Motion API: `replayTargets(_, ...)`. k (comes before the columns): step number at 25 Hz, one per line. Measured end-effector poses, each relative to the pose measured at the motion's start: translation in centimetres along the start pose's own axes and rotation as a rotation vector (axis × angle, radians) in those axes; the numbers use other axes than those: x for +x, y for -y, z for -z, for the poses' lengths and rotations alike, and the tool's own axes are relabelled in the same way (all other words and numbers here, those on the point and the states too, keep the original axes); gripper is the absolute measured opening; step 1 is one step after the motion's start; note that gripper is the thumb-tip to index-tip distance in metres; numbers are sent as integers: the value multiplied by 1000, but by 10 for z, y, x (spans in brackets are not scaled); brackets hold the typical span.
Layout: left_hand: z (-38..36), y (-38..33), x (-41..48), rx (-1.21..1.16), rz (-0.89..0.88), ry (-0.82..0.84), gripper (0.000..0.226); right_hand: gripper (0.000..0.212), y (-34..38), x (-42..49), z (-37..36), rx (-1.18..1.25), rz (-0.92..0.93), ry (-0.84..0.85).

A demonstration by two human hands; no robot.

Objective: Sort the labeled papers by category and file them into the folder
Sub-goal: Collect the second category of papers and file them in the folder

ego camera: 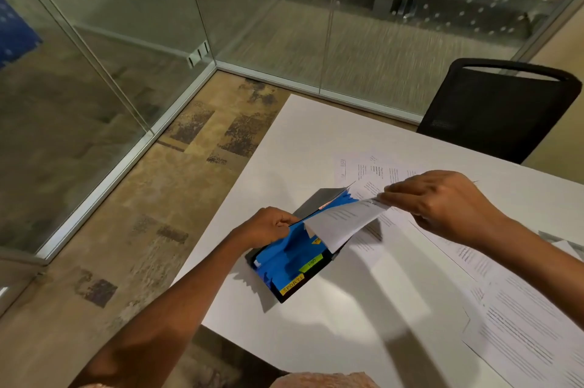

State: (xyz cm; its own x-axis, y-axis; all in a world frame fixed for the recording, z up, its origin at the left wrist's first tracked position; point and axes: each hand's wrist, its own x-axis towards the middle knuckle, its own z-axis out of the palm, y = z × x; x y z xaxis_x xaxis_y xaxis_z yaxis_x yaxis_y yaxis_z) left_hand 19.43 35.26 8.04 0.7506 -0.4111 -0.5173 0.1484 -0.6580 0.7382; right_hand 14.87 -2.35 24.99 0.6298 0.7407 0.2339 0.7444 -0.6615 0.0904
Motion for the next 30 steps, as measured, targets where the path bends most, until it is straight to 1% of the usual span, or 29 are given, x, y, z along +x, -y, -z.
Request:
replayTargets(4, 4, -5, -2, -66, 35, -17, 43, 54, 2, -1, 8, -14, 28, 40)
replayTargets(7, 3, -9, -2, -92, 48, -13, 43, 51, 1, 7, 9, -40, 48, 60)
replayTargets(10, -1, -13, -3, -88, 49, -7, 42, 50, -5, 18, 11, -46, 21, 56)
replayTargets(13, -4, -16, -5, -70, 63, 6, 43, 47, -13, 26, 12, -65, -18, 101)
replayTargets(16, -6, -19, -8, -34, 64, 29, 48, 43, -16, 32, 12, -77, -25, 156)
replayTargets(18, -7, -22, -9, -17, 61, 46, 49, 43, -17, 36, 15, -58, -18, 163)
replayTargets(20, -7, -25, -11, -13, 56, 46, 48, 41, -15, 38, 16, -55, 16, 184)
replayTargets(22, -8, -28, -13, -11, 47, 44, 48, 36, -8, 38, 15, -71, 75, 244)
replayTargets(24, -8, -31, -15, -6, 40, 34, 46, 31, 4, 36, 14, -95, 138, 305)
replayTargets(27, -9, -34, -16, 0, 35, 15, 46, 24, 26, 29, 14, -125, 220, 334)
replayTargets(30, -9, -36, -15, -5, 40, -14, 46, 18, 48, 24, 9, -149, 268, 407)
